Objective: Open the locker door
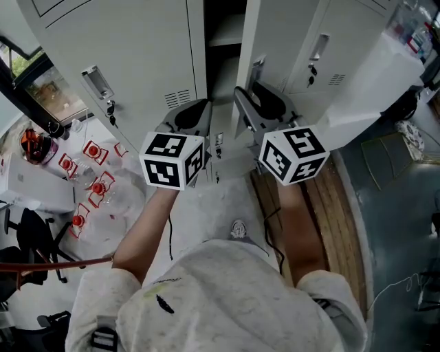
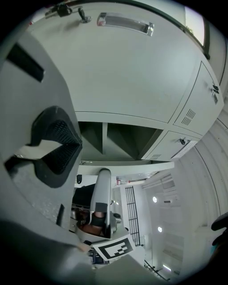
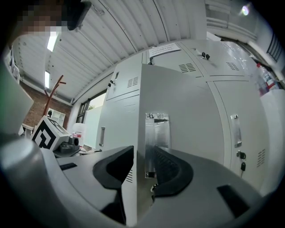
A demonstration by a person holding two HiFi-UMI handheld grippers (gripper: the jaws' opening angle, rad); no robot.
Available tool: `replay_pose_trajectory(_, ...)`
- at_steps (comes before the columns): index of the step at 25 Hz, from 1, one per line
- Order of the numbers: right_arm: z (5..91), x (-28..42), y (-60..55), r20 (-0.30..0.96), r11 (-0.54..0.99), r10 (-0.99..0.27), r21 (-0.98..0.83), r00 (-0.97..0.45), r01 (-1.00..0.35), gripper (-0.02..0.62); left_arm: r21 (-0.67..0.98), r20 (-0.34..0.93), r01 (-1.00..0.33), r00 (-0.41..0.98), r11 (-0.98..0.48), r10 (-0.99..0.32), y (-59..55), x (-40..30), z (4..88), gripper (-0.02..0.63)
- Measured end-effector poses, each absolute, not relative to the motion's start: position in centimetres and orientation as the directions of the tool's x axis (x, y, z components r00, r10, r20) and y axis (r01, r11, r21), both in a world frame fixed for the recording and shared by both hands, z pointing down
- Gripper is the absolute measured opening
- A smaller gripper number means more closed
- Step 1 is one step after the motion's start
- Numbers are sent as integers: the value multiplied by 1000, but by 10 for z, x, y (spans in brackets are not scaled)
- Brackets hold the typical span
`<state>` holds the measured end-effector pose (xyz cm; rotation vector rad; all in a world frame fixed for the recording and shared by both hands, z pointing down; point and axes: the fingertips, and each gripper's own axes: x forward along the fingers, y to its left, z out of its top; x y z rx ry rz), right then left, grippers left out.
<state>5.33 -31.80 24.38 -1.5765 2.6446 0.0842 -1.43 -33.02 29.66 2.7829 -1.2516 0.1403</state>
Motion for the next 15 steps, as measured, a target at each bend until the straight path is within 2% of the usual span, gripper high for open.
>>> replay_pose_trajectory(15,245,91,-281,-90,398,-913,22,-399,-917,144,38,118,-683,728,-730,-675,-308,28,298,6)
